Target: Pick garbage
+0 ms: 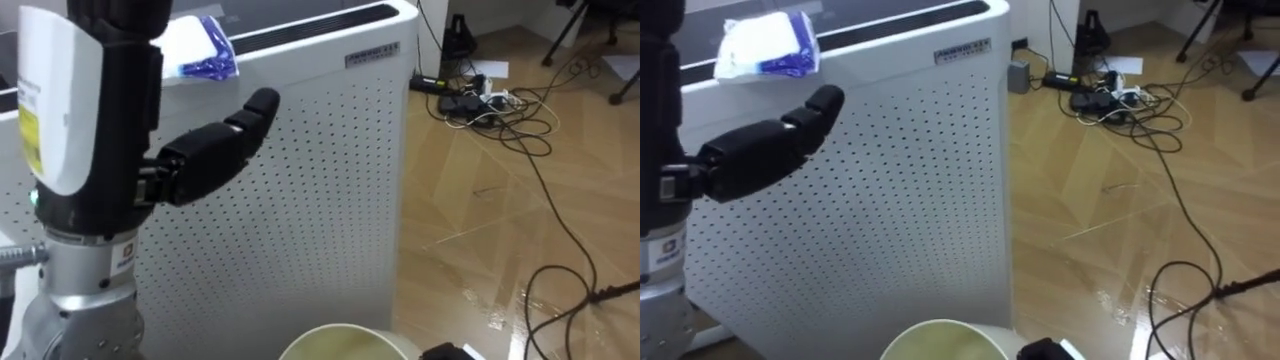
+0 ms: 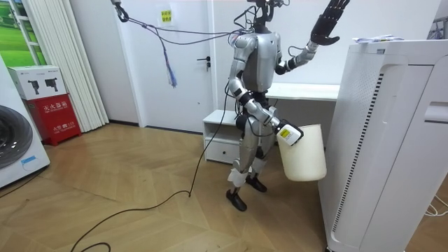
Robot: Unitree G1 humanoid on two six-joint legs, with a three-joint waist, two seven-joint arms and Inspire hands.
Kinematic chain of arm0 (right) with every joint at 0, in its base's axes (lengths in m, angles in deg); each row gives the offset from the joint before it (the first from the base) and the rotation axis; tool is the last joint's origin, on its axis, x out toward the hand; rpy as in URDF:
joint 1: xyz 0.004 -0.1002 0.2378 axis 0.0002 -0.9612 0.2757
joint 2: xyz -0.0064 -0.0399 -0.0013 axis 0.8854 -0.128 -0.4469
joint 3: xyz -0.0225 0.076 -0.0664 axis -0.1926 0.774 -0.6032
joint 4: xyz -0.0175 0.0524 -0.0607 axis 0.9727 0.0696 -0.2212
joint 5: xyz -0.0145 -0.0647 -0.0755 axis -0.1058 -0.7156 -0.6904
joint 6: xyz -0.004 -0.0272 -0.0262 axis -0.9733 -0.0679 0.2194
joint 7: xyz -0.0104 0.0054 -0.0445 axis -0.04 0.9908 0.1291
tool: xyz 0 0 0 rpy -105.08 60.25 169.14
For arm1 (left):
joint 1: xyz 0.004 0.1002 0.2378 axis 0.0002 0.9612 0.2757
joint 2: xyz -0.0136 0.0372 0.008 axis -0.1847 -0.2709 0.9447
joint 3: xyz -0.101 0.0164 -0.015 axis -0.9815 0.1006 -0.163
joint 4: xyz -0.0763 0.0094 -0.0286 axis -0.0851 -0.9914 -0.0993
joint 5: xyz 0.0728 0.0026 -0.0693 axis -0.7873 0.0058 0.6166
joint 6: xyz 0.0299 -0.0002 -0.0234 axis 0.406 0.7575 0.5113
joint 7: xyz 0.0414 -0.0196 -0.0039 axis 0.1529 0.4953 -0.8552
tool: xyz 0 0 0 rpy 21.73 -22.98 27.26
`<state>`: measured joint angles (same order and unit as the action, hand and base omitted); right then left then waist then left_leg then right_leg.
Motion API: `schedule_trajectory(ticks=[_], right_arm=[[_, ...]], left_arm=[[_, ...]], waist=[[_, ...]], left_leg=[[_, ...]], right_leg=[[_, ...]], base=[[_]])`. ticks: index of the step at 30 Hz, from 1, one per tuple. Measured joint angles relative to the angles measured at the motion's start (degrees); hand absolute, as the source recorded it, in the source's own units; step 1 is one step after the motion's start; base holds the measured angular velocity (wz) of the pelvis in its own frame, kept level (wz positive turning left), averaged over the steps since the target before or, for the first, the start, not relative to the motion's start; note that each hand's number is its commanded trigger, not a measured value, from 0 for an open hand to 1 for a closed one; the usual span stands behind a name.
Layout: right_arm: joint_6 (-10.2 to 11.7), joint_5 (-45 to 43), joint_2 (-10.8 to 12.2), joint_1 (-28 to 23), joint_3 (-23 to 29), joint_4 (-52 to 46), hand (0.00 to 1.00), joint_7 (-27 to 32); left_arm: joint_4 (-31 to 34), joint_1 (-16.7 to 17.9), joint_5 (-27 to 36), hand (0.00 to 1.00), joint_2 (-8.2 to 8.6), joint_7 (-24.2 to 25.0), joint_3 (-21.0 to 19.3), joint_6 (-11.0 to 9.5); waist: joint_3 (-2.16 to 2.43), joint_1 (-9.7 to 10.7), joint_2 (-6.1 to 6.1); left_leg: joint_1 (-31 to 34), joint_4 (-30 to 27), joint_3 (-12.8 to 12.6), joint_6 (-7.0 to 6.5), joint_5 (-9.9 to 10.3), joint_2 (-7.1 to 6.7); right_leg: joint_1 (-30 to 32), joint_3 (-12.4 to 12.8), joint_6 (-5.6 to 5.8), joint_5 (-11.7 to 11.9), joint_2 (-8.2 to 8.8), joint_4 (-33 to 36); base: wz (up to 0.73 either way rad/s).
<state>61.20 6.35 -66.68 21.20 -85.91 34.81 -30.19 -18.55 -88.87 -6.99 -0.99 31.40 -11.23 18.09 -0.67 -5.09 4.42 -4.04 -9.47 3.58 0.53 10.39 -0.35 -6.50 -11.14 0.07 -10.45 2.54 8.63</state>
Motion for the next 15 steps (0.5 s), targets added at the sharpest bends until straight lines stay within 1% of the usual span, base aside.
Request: schedule_trajectory(ticks=[2,3,4,6,7,9,12,15], right_arm=[[0.0,0.0,0.0,0.0,0.0,0.0,1.0,-0.4],[0.0,0.0,0.0,-0.1,0.0,0.0,1.0,-0.5],[0.0,0.0,-0.1,-0.1,0.0,-0.1,1.0,-0.6],[0.0,0.0,0.0,-0.2,0.0,-0.2,1.0,-0.5],[0.0,0.0,0.0,-0.2,0.0,-0.2,1.0,-0.5],[-0.1,0.0,-0.1,-0.3,0.0,-0.2,1.0,-0.5],[-0.5,-0.1,0.1,-0.3,0.0,-0.2,1.0,-0.6],[-0.8,-0.1,0.0,-0.3,0.0,-0.2,1.0,-1.1]], left_arm=[[0.0,0.0,0.0,0.0,-0.63,0.1,0.0,0.5],[0.0,-0.1,0.0,0.0,-1.63,0.1,-0.1,0.7],[0.0,-0.3,0.0,0.0,-2.1,0.2,-0.1,0.8],[-0.1,-0.5,-0.1,0.0,-3.78,0.7,-0.2,1.1],[-0.1,-0.5,-0.5,0.0,-4.2,0.8,-0.2,1.3],[-0.4,-0.5,-3.6,0.0,-5.64,1.2,-0.2,2.7],[-0.6,-0.5,-8.0,0.0,-6.87,1.8,-0.5,4.4],[-0.6,-0.5,-9.2,0.0,-7.91,3.0,-1.9,4.9]], waist=[[-0.03,0.0,-0.04],[-0.09,0.1,-0.14],[-0.1,0.2,-0.16],[-0.2,0.1,-0.31],[-0.21,0.1,-0.34],[-0.23,0.0,-0.31],[-0.24,-0.2,-0.25],[-0.28,-0.1,0.05]], left_leg=[[-0.5,0.1,0.3,0.0,0.0,-0.15],[-0.6,0.1,0.2,0.0,0.0,-0.28],[-0.6,0.1,0.2,0.0,0.0,-0.33],[-0.6,0.2,-0.4,0.0,0.0,-0.4],[-0.6,0.2,-0.4,0.0,0.0,-0.4],[-0.7,0.2,-0.3,0.0,0.0,-0.43],[-0.7,0.2,-0.2,0.0,0.0,-0.43],[-0.7,0.2,-0.2,0.0,0.0,-0.39]], right_leg=[[-0.4,-0.1,0.0,0.0,0.16,0.1],[-0.8,-0.4,0.0,0.0,0.28,0.0],[-0.8,-0.6,0.0,0.0,0.33,0.0],[-0.9,-1.1,0.01,0.0,0.46,0.0],[-1.0,-1.3,0.01,0.0,0.48,0.0],[-1.0,-1.8,0.02,0.0,0.56,0.2],[-1.0,-1.6,0.02,0.0,0.54,0.1],[-1.0,-1.4,0.02,0.0,0.47,0.1]], base=[[0.02],[0.04],[0.08],[0.1],[0.07],[0.04],[0.01],[-0.02]])
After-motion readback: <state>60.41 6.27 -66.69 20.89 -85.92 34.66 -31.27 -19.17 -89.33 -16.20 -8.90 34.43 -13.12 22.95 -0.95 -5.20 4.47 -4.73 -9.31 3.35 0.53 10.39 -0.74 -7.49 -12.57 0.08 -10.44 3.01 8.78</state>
